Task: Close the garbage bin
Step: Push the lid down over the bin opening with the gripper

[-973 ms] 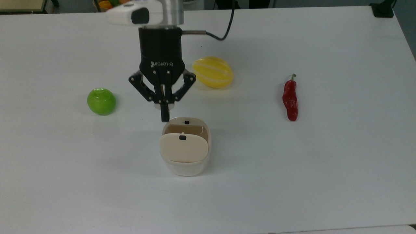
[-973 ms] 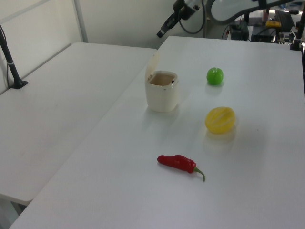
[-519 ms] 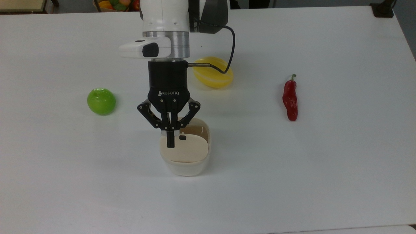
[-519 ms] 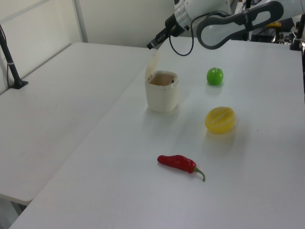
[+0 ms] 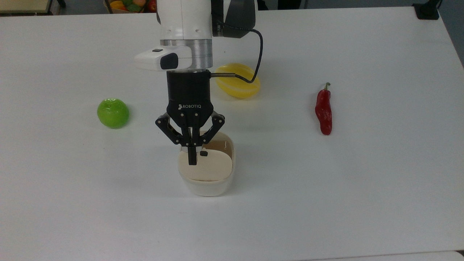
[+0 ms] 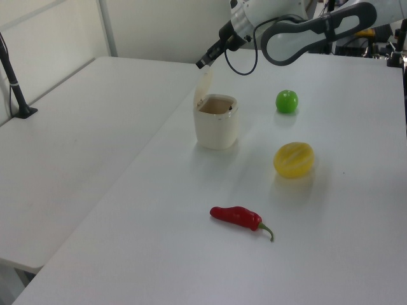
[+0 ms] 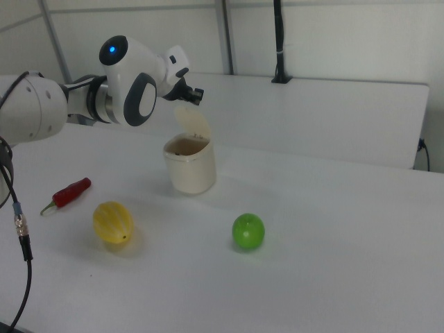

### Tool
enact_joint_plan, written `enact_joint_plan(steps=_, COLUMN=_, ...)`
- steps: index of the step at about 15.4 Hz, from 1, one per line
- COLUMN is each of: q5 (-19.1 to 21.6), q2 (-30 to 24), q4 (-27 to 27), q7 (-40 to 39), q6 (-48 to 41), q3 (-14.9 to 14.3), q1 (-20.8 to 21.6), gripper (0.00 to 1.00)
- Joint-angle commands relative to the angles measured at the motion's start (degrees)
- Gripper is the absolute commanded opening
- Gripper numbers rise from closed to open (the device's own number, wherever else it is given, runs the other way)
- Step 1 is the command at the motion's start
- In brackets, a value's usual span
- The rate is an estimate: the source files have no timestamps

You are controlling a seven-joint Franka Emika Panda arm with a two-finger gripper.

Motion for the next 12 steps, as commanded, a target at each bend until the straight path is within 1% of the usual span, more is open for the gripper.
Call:
enact_joint_plan(steps=1, q5=0.96, q2=-2.22, q4=-0.01, q7=0.84, q6=-8.26, q3=-0.29, q1=0.78, gripper=0.0)
enact_joint_plan(steps=3, q5=0.96, q2=-2.22, q4=-0.1, q7=0.84, q6=-9.92, q3=-0.29, q1=0.78, gripper=0.0)
enact_joint_plan(steps=8, q5=1.05, q2=-2.13, q4=-0.1, q7=0.14, q6=-19.23, q3=-0.29, q1=0.69, gripper=0.0)
enact_joint_plan(steps=12, q5=1.05, q2=-1.96, q4=-0.36, q7=0.14, q6=-23.38, q3=0.94, q1=0.69, gripper=0.0)
